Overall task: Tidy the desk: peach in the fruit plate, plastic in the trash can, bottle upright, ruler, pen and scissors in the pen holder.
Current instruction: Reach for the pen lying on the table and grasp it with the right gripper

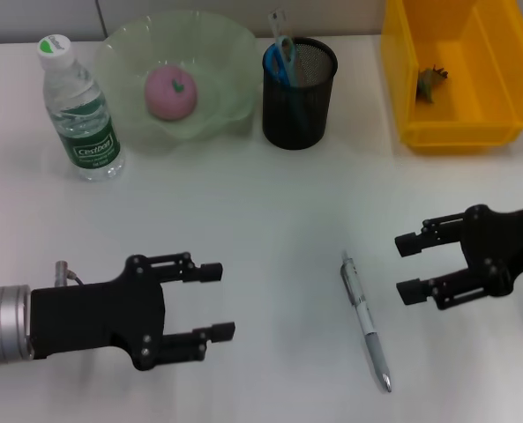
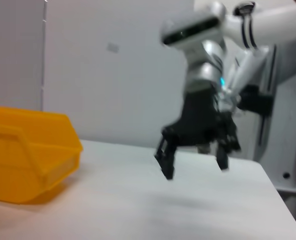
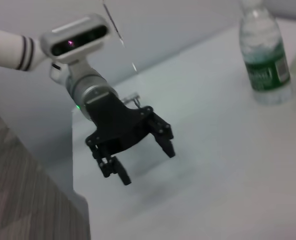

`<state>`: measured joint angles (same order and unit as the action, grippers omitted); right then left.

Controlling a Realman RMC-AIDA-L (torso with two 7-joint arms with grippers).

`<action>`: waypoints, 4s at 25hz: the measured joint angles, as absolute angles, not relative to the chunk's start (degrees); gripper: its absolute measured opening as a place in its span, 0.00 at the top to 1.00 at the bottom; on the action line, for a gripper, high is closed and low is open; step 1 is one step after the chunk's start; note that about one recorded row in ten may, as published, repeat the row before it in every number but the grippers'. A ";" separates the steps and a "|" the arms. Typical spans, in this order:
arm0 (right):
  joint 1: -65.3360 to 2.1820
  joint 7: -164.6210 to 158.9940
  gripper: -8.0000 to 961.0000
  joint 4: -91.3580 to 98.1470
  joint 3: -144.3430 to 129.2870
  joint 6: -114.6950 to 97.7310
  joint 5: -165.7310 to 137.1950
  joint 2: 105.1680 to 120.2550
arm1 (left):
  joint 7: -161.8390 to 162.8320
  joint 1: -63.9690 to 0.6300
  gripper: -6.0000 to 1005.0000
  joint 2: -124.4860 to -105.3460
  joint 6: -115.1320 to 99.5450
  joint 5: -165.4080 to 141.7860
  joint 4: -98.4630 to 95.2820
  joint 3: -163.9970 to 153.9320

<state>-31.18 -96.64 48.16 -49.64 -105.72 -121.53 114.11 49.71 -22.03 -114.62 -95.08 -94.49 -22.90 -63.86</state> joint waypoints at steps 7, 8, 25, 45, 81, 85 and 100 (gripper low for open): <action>-38.10 -116.40 0.20 58.72 -51.07 -109.73 -131.95 116.20 | 49.05 -22.21 0.33 -115.47 -94.11 -95.89 -23.58 -63.40; -39.55 -119.90 0.20 60.15 -52.05 -109.90 -134.30 116.61 | 49.03 -22.26 0.33 -115.52 -93.84 -95.90 -23.60 -63.37; -58.85 -148.91 0.20 58.66 -73.28 -109.10 -152.98 119.40 | 48.87 -22.41 0.33 -116.91 -91.99 -95.53 -23.69 -62.53; -57.77 -156.93 0.20 61.61 -100.41 -100.27 -141.79 119.89 | 48.86 -22.18 0.33 -117.31 -90.89 -95.52 -23.29 -60.79; -56.66 -156.77 0.20 57.04 -109.05 -91.19 -140.02 119.88 | 48.92 -22.59 0.33 -117.85 -90.20 -95.53 -23.21 -60.20; -56.66 -156.86 0.20 56.51 -109.30 -90.78 -140.02 119.88 | 48.93 -22.67 0.33 -117.90 -90.12 -95.53 -23.20 -60.20; -56.69 -156.89 0.20 55.50 -111.96 -88.59 -140.14 119.88 | 49.31 -22.77 0.33 -117.95 -90.08 -95.54 -23.20 -60.20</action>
